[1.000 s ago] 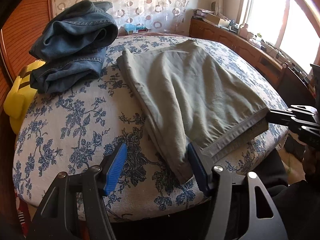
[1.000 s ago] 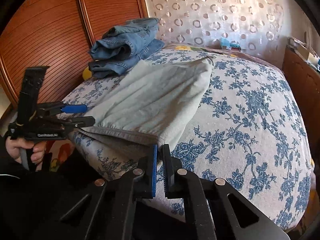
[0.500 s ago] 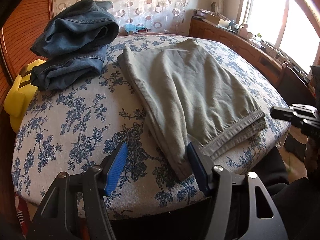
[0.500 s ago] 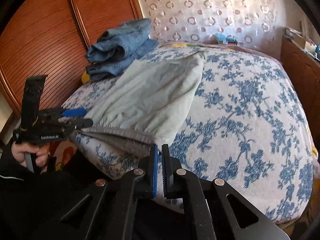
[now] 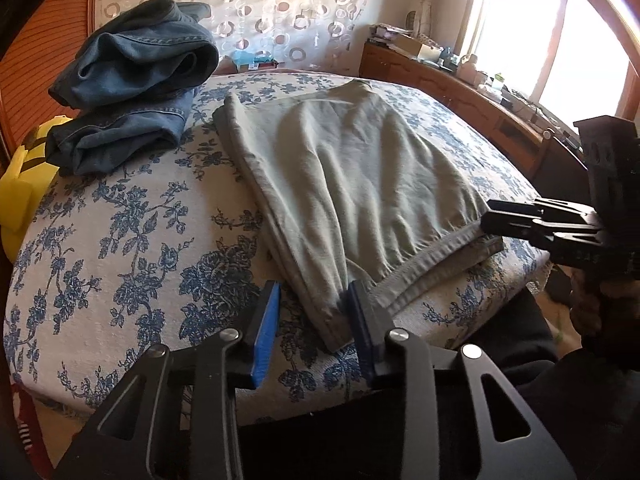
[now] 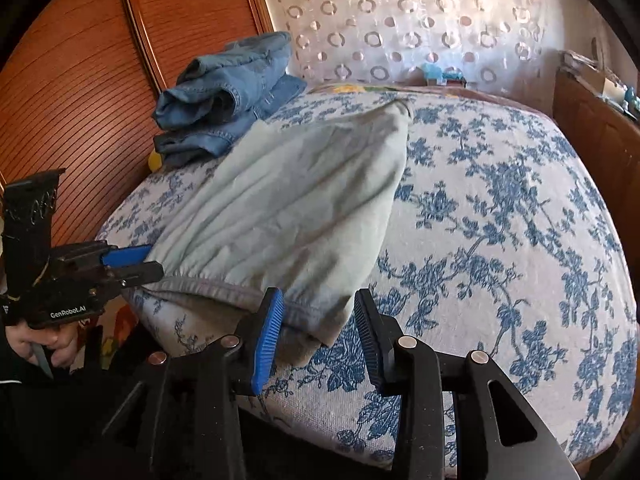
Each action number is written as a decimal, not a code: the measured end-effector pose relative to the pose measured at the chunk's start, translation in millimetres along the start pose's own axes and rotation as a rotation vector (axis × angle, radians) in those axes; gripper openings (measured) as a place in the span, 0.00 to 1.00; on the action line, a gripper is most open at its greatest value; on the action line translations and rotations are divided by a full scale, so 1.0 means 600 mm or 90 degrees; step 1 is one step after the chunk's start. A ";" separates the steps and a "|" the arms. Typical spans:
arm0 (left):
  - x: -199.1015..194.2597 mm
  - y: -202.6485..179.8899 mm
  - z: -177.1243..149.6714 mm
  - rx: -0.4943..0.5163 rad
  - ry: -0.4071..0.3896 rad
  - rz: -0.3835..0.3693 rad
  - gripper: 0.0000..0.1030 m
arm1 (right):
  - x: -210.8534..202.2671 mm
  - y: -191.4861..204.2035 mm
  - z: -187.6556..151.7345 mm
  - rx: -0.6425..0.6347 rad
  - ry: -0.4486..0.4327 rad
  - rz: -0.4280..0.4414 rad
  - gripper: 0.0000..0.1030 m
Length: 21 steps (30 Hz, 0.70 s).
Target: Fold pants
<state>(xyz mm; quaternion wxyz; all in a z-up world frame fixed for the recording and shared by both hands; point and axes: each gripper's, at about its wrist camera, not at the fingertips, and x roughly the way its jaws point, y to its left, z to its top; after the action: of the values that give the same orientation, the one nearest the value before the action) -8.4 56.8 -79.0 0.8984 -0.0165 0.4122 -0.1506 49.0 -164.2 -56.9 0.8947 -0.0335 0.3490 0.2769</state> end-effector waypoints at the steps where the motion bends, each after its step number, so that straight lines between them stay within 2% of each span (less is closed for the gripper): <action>1: 0.000 0.000 -0.001 0.001 -0.001 0.000 0.35 | 0.001 -0.001 0.000 0.002 0.001 0.001 0.38; 17: 0.005 -0.001 0.002 0.013 -0.006 0.004 0.35 | 0.011 -0.003 -0.004 0.002 0.013 0.019 0.37; 21: 0.004 -0.008 0.000 0.023 -0.007 -0.006 0.23 | 0.012 -0.003 -0.004 0.000 0.013 0.018 0.37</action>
<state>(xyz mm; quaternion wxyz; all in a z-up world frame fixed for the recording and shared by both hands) -8.4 51.8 -80.0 0.9000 -0.0032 0.4046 -0.1620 52.7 -162.8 -63.5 0.8870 -0.0313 0.3587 0.2891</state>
